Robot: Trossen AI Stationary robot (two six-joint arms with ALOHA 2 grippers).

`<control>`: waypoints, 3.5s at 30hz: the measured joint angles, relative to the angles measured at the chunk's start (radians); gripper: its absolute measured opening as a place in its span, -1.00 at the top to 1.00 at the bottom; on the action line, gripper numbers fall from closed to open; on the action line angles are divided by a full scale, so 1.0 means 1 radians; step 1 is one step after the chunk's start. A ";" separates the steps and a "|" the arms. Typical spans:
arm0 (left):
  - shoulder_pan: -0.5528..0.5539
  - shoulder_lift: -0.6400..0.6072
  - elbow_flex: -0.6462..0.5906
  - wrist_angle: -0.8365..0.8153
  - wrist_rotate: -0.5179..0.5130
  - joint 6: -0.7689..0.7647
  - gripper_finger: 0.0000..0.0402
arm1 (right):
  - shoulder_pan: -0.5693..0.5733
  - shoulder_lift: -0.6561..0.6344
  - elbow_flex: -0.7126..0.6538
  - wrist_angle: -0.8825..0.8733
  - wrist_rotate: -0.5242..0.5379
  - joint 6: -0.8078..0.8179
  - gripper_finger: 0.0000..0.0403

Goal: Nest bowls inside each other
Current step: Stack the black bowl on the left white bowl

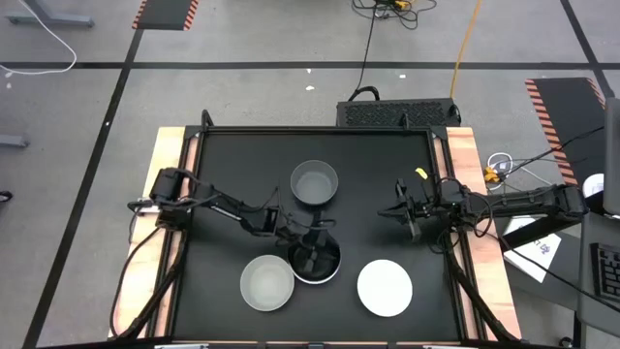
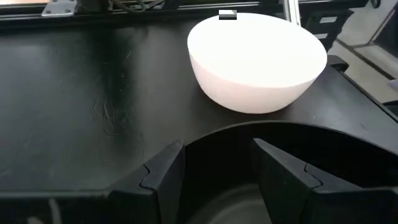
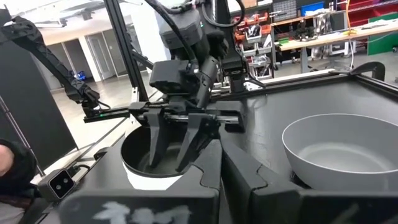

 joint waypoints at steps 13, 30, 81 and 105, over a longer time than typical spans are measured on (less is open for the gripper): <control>-0.001 -0.054 -0.001 -0.022 -0.137 0.043 0.07 | 0.000 0.000 0.000 0.001 0.000 0.001 1.00; -0.088 -0.406 -0.402 0.232 -0.239 -0.114 0.07 | 0.000 0.000 0.000 0.025 0.001 0.000 1.00; -0.267 -0.326 -0.488 0.247 -0.432 -0.239 0.07 | 0.000 0.000 0.000 0.066 0.005 0.003 1.00; -0.218 -0.338 -0.488 0.263 -0.410 -0.171 0.07 | 0.026 0.073 0.000 0.080 0.005 0.033 1.00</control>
